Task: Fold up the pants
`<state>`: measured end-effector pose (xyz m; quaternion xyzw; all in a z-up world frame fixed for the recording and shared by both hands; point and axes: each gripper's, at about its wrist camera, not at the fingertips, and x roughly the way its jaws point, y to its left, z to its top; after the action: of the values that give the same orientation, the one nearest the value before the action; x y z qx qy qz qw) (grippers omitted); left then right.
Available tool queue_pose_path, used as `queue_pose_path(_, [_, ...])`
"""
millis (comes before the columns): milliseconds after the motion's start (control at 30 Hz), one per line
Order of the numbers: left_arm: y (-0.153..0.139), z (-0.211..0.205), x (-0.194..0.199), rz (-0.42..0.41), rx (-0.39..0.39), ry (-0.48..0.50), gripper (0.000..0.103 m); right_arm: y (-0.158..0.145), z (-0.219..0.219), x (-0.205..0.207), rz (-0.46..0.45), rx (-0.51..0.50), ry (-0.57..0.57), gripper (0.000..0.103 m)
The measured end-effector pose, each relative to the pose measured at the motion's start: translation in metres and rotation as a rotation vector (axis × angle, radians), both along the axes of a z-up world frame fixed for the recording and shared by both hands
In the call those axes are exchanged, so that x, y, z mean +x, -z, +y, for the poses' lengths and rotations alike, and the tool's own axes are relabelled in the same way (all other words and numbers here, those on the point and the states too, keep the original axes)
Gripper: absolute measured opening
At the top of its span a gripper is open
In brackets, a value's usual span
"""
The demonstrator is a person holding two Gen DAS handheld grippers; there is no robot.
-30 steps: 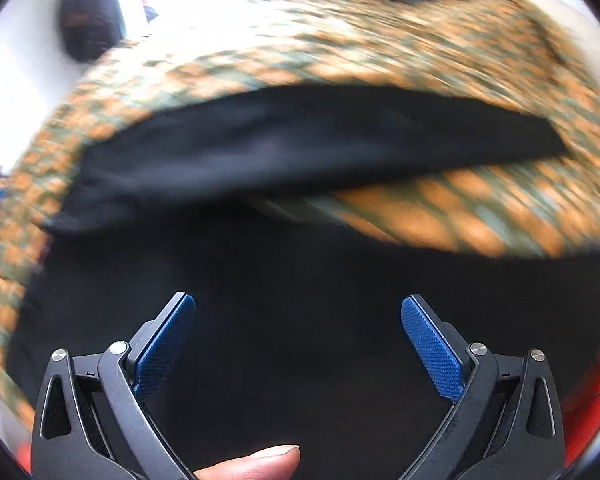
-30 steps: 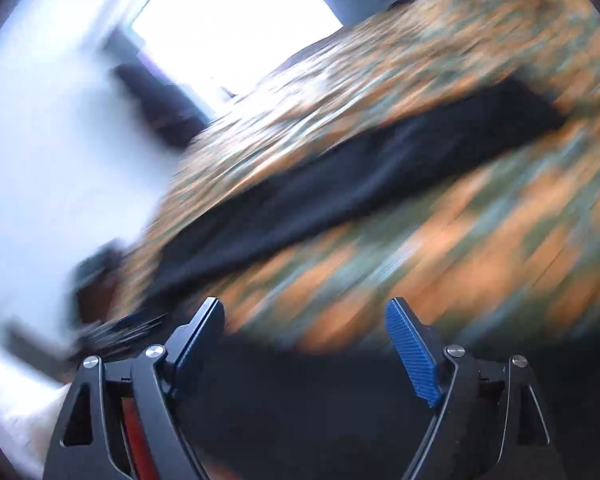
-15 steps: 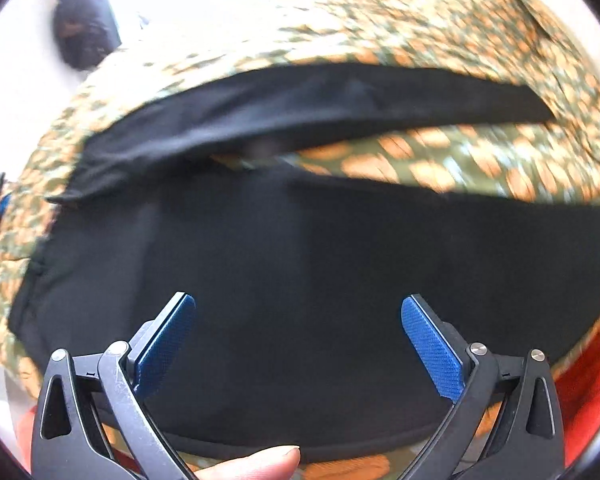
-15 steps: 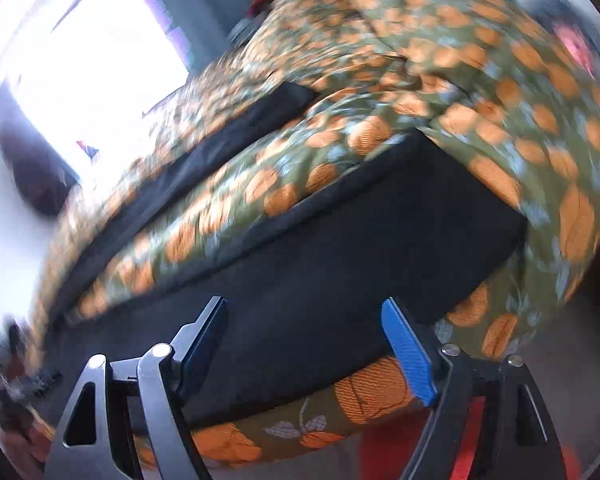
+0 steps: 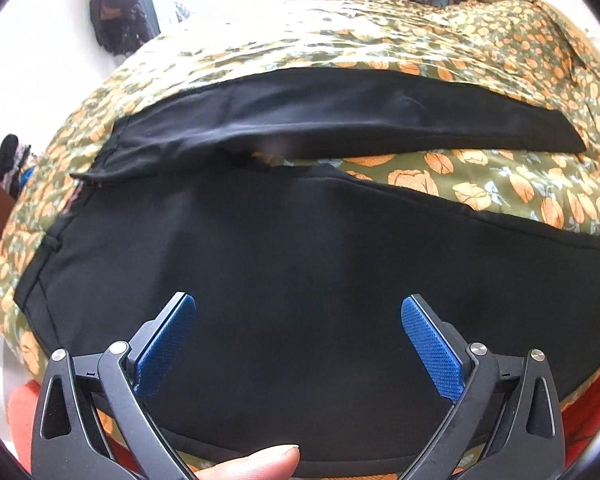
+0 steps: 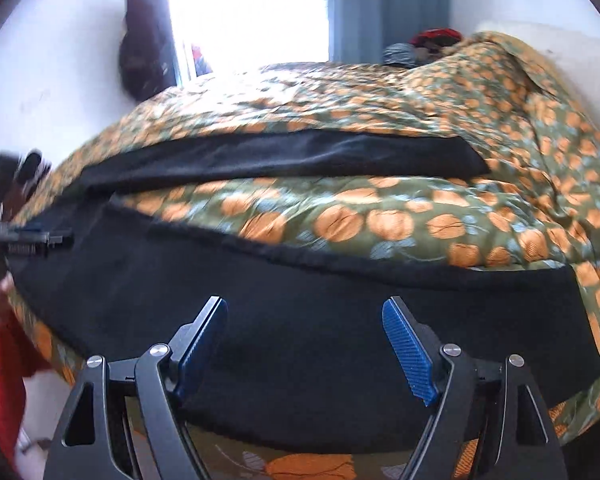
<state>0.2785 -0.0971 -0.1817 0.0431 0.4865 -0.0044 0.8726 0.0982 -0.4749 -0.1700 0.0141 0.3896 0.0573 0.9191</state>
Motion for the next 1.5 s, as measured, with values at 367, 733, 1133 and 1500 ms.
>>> queue_pose_path(367, [-0.003, -0.006, -0.001, 0.015, -0.06, 0.032, 0.103, 0.009, -0.002, 0.01, 0.055, 0.028, 0.014, 0.079])
queue_pose_path(733, [-0.046, 0.021, 0.128, -0.12, 0.025, -0.117, 0.103, 0.002, -0.018, 0.095, 0.17, 0.31, -0.077, 0.08])
queue_pose_path(1133, [0.035, 0.031, 0.202, 0.009, 0.074, -0.207, 0.103, 0.03, -0.067, 0.31, 0.215, 0.372, 0.024, 0.081])
queue_pose_path(1500, [0.059, 0.034, 0.195, -0.044, 0.047, -0.179, 0.103, 0.055, -0.289, 0.256, 0.164, 0.524, 0.586, 0.082])
